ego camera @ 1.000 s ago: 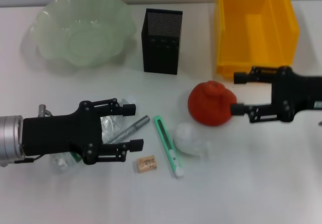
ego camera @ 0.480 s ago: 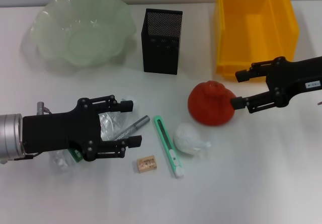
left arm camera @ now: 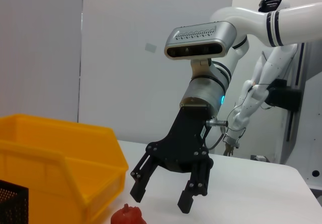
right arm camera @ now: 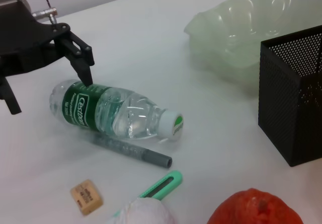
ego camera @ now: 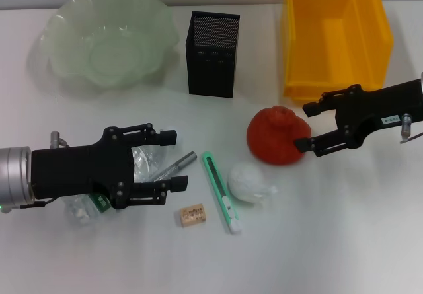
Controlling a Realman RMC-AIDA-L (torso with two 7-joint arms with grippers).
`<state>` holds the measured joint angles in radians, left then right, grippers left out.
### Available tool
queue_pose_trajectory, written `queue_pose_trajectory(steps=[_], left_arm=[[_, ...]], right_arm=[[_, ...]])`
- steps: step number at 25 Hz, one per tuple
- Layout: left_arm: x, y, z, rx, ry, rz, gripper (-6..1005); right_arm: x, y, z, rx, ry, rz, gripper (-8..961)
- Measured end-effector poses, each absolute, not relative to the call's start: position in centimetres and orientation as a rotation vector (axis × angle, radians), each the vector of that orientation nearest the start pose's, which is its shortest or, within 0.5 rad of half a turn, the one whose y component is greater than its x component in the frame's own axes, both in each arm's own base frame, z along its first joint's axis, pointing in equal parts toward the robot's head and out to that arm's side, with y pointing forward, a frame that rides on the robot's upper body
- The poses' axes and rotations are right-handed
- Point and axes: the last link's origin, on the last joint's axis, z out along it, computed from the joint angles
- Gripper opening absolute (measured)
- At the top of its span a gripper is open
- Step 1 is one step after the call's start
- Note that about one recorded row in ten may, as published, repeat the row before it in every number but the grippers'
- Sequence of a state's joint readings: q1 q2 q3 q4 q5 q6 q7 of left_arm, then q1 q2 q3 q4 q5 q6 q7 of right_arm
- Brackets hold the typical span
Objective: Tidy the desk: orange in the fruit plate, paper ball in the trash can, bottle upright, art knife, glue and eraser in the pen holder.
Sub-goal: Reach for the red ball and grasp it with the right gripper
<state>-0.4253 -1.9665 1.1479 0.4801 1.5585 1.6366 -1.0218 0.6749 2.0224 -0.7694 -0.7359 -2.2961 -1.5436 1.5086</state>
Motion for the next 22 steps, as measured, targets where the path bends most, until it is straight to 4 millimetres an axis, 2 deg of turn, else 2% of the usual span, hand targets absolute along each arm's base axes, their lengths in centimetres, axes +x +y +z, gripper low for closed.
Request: queue_pose_trajectory(steps=[22], left_arm=[[-27.5, 27.7, -1.2, -2.855, -0.286, -0.877, 767]], right_arm=[[25.0, 37.0, -1.9, -2.884, 0.396, 0.043, 817]])
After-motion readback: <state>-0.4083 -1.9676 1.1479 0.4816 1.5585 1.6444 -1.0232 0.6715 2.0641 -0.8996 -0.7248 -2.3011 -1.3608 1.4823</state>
